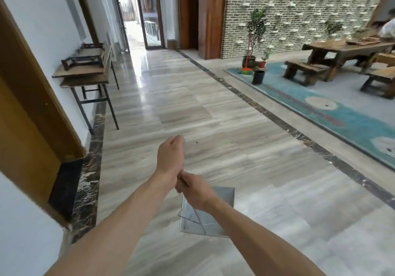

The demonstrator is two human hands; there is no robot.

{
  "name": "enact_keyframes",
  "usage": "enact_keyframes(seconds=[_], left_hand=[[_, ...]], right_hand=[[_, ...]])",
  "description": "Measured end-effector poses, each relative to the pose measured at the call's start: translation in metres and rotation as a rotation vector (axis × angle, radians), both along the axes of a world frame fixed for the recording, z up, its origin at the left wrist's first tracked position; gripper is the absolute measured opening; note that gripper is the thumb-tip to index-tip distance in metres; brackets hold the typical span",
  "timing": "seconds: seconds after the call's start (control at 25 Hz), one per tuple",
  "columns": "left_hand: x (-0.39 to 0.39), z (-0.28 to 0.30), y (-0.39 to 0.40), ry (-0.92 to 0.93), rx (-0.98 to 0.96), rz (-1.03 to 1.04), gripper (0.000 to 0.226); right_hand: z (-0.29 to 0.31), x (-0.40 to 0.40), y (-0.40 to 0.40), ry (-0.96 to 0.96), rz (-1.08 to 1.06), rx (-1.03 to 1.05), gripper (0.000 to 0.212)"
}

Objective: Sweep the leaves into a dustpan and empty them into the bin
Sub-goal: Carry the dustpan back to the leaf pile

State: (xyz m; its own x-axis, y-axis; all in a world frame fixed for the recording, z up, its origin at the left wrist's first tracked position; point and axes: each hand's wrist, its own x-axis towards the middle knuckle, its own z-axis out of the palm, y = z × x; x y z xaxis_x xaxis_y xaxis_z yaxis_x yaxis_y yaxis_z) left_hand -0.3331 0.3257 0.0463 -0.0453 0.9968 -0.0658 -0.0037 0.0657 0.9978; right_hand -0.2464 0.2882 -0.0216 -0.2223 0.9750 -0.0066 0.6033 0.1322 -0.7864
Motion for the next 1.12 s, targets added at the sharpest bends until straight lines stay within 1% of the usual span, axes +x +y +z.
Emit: enact_keyframes(seconds=[0.12, 0.28, 0.44, 0.52, 0.72, 0.8, 0.88, 0.96, 1.12], left_hand=[[0.052, 0.008, 0.057, -0.012, 0.037, -0.079, 0.026], [0.093, 0.003, 0.146, -0.069, 0.09, -0.125, 0.028], [0.121, -0.003, 0.266, -0.069, 0.068, -0.165, 0.032], [0.14, -0.001, 0.337, -0.077, 0.074, -0.186, 0.035], [0.176, 0.001, 0.459, -0.034, 0.112, -0.212, 0.035], [0.19, -0.004, 0.512, -0.028, 0.097, -0.202, 0.039], [0.212, -0.014, 0.574, -0.013, 0.093, -0.199, 0.043], [0.236, -0.023, 0.632, -0.016, 0.087, -0.188, 0.043], [0.295, -0.024, 0.748, -0.015, 0.07, -0.148, 0.042]], right_hand=[[0.003, 0.049, 0.059, 0.003, -0.096, 0.048, 0.024], [-0.009, 0.092, 0.142, -0.024, -0.14, 0.124, 0.031], [-0.012, 0.12, 0.26, -0.075, -0.177, 0.115, 0.027], [-0.011, 0.134, 0.328, -0.086, -0.198, 0.113, 0.023], [-0.011, 0.171, 0.45, -0.068, -0.178, 0.116, 0.018], [-0.018, 0.187, 0.503, -0.067, -0.175, 0.116, 0.017], [-0.029, 0.208, 0.567, -0.058, -0.174, 0.12, 0.018], [-0.04, 0.232, 0.626, -0.036, -0.141, 0.123, 0.018], [-0.043, 0.29, 0.746, -0.018, -0.1, 0.112, 0.018]])
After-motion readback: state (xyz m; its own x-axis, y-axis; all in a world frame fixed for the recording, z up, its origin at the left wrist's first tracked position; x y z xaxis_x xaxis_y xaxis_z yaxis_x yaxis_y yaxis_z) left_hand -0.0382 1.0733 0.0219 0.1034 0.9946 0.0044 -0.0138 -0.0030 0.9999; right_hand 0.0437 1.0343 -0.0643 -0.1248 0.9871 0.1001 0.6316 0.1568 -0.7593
